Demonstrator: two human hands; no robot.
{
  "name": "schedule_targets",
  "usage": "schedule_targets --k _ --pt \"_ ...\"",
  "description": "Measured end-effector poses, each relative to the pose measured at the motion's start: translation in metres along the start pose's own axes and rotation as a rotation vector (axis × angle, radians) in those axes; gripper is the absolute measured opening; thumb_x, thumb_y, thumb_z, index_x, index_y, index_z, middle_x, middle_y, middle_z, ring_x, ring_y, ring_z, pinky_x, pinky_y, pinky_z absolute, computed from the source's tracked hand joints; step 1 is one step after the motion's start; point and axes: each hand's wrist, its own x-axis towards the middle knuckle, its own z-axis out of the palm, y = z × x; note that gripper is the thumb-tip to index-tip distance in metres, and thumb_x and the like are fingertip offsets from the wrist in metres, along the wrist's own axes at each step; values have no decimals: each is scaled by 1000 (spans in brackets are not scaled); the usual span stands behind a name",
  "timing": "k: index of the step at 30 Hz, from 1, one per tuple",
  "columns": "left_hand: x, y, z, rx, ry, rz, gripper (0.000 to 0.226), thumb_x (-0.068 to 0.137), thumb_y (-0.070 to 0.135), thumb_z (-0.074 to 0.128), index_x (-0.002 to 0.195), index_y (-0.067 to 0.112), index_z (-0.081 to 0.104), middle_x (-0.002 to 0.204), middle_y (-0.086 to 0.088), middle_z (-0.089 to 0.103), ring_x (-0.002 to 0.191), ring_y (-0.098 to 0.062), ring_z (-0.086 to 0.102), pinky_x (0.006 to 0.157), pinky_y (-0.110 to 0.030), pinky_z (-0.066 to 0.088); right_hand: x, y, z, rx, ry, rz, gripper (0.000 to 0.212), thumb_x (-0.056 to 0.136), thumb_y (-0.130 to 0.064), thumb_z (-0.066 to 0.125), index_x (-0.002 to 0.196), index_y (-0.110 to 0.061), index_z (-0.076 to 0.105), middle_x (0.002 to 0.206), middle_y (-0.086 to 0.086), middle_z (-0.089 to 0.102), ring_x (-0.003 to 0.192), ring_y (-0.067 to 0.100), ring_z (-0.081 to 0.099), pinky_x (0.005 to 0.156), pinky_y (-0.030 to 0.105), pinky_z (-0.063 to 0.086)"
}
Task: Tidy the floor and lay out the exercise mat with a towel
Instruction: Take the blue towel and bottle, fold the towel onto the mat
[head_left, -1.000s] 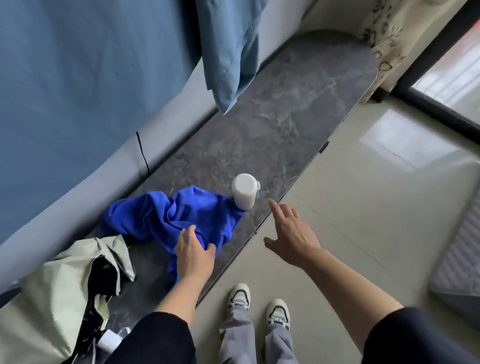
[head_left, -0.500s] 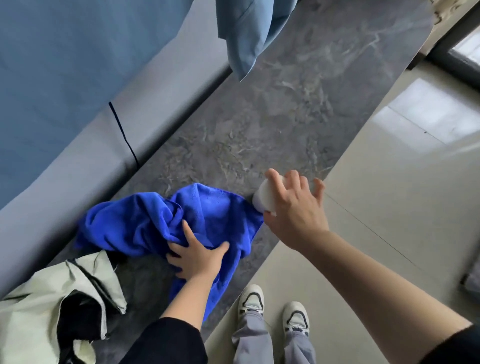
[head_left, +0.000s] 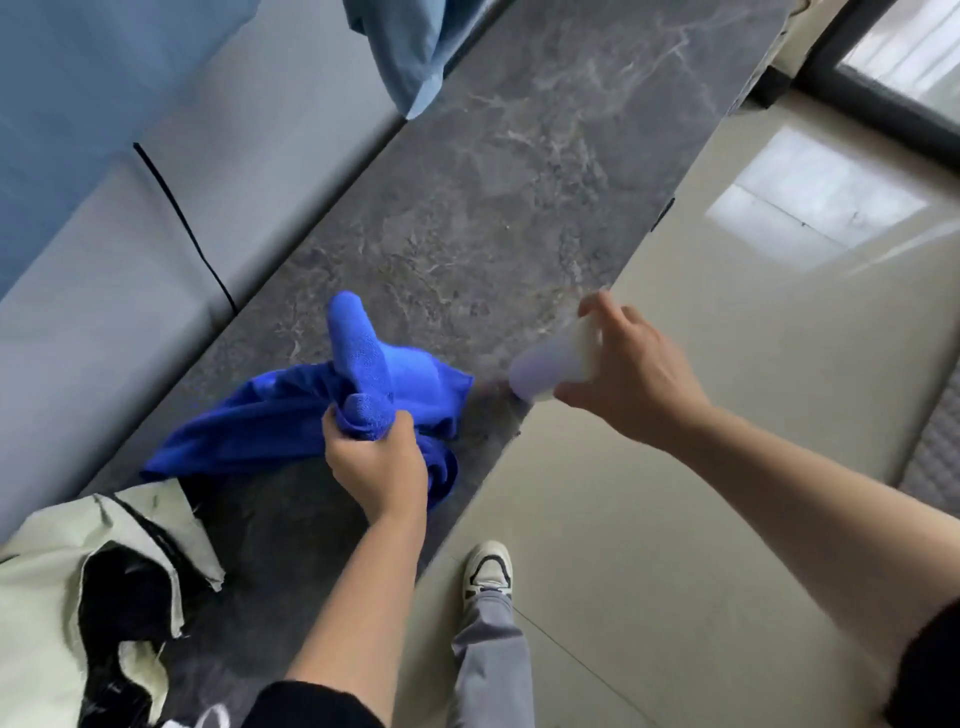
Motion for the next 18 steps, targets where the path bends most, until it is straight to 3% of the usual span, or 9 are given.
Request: schedule_targets --k 2,4,8,11,13,15,18 --pt "-34 8 0 -65 -49 67 24 71 -10 58 86 8 61 75 7 64 60 4 59 64 -20 46 -31 27 -11 50 69 78 68 63 -37 80 115 -25 37 96 4 48 80 36 54 66 38 42" --pt "-74 13 0 -125 -91 134 21 75 -12 59 91 0 64 74 10 66 60 10 62 61 -10 46 -64 55 -21 83 108 161 68 62 -37 79 115 -27 38 98 2 50 78 33 51 65 35 39" --pt "-165 17 -4 -208 -225 296 36 81 -13 60 87 23 59 69 30 68 70 18 63 65 -1 43 -140 120 -40 101 164 212 70 63 -36 80 118 -27 39 104 2 54 82 33 53 67 35 41" --pt "-231 9 -8 -275 -278 390 27 81 -9 62 96 13 61 85 16 64 73 15 62 69 -4 45 -203 169 -47 136 235 254 72 62 -35 82 120 -25 41 109 5 56 89 34 55 70 35 42" --pt "-279 -5 -7 -305 -332 447 32 81 -10 61 88 21 57 84 7 58 72 11 62 67 -3 45 -248 203 -51 169 280 273 73 61 -34 82 120 -23 42 109 5 56 90 33 55 71 35 42" --pt "-330 -29 -4 -256 -408 440 35 82 -5 62 79 28 52 76 14 58 64 4 58 64 -7 43 -296 237 -52 201 295 300 72 60 -33 83 119 -22 43 106 6 55 90 32 55 71 34 40" --pt "-390 -74 6 -175 -515 300 20 83 6 62 77 19 49 56 23 57 51 1 48 57 -12 41 -354 287 -47 211 290 341 69 61 -30 82 117 -22 43 104 7 54 89 33 55 71 34 41"
